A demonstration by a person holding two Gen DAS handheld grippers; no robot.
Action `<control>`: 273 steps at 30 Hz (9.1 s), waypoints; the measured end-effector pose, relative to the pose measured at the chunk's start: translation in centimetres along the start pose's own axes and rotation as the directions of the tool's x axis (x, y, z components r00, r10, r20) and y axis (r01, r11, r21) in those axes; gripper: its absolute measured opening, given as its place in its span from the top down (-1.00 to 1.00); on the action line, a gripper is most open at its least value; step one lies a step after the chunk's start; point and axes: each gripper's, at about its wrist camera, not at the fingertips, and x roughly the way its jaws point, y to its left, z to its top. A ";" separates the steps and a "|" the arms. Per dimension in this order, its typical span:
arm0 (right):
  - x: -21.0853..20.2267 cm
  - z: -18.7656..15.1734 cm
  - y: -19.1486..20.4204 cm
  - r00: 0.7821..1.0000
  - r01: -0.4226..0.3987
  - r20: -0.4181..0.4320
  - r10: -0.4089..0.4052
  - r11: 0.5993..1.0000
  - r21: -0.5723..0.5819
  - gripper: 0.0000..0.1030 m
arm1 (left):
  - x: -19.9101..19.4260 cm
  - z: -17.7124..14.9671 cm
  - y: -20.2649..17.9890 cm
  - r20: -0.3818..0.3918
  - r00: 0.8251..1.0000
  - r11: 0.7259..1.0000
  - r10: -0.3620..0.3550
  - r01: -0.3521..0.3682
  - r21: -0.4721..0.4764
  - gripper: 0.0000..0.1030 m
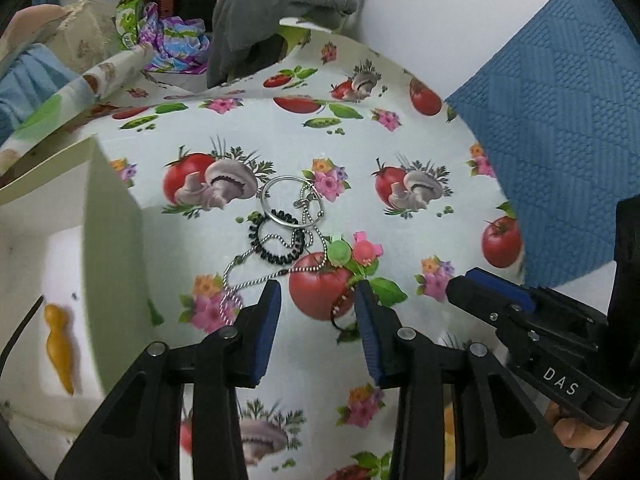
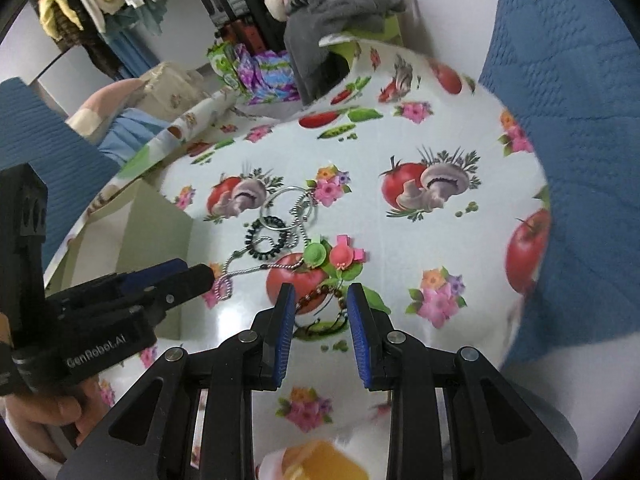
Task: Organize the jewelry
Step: 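Move both tools back from the box to the jewelry pile, then grasp the black coil hair tie with the left tool, then carry the black coil hair tie into the box with the left tool and release, then return both tools from the box to the jewelry pile, then grasp the green hair clip with left tool while right grasps the pink clip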
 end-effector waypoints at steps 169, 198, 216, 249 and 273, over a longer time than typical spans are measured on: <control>-6.0 3.6 18.0 0.978 -0.136 0.117 0.170 0.958 -0.254 0.57 | -15.6 -1.0 12.2 0.191 0.969 0.976 0.156 -0.121 -0.181 0.16; -0.9 4.5 1.9 0.999 -0.027 0.023 0.029 0.998 -0.056 0.57 | -3.1 0.4 0.2 0.047 0.997 0.998 -0.064 0.065 -0.022 0.17; 8.8 5.3 -1.9 0.984 -0.050 -0.169 0.048 0.999 -0.007 0.57 | 7.1 1.2 0.2 -0.074 0.995 0.998 -0.065 0.067 0.022 0.28; 10.6 4.6 -2.4 0.973 -0.080 -0.218 0.075 0.997 -0.012 0.93 | 8.1 1.1 -0.2 -0.050 0.997 0.998 -0.062 0.063 0.027 0.64; 11.8 4.5 -0.5 0.974 -0.018 -0.226 0.004 0.998 -0.059 0.37 | -1.0 0.8 2.6 0.071 0.997 0.997 -0.002 0.007 -0.079 0.64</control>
